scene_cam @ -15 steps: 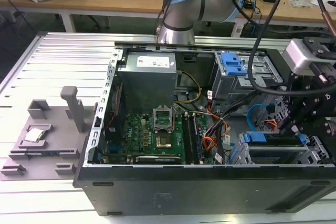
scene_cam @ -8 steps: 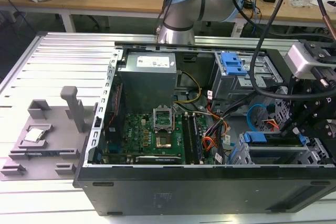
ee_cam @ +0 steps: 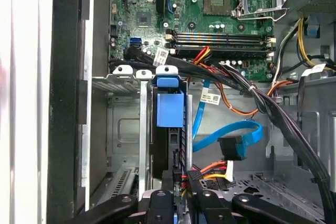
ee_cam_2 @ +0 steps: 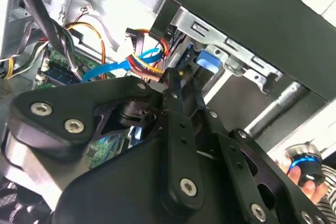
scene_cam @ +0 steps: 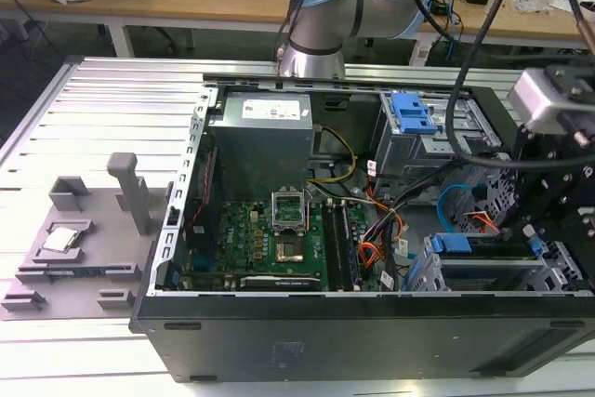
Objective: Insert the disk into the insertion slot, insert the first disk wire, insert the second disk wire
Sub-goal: 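Insert the first disk wire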
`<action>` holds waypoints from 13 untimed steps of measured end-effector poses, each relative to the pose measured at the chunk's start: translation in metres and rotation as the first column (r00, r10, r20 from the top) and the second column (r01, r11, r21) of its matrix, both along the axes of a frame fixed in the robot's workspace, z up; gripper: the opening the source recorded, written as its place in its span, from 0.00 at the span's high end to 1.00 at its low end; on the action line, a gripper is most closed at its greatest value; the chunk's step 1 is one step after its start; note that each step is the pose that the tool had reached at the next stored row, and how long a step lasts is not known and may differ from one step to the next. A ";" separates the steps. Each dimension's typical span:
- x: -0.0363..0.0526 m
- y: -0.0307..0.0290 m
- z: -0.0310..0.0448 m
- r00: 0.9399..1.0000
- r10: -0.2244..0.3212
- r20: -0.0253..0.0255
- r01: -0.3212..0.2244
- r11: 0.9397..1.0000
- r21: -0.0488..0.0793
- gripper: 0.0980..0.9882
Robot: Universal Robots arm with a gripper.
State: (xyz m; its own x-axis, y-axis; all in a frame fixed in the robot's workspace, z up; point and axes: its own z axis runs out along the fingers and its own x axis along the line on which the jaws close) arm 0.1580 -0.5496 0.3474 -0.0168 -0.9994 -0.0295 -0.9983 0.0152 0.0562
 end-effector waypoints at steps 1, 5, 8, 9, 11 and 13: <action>0.0000 0.0007 0.0080 1.000 0.000 0.000 0.000 1.000 0.000 0.83; 0.0000 0.0069 0.0292 1.000 0.000 0.000 0.000 1.000 -0.006 0.99; 0.0000 0.0073 0.0382 1.000 0.000 0.000 0.000 1.000 -0.006 0.99; 0.0000 0.0073 0.0382 1.000 0.000 0.000 0.000 1.000 -0.006 0.99; 0.0000 0.0073 0.0385 1.000 0.000 0.000 0.000 1.000 -0.006 0.99; 0.0000 0.0073 0.0385 1.000 0.000 0.000 0.000 1.000 -0.006 0.99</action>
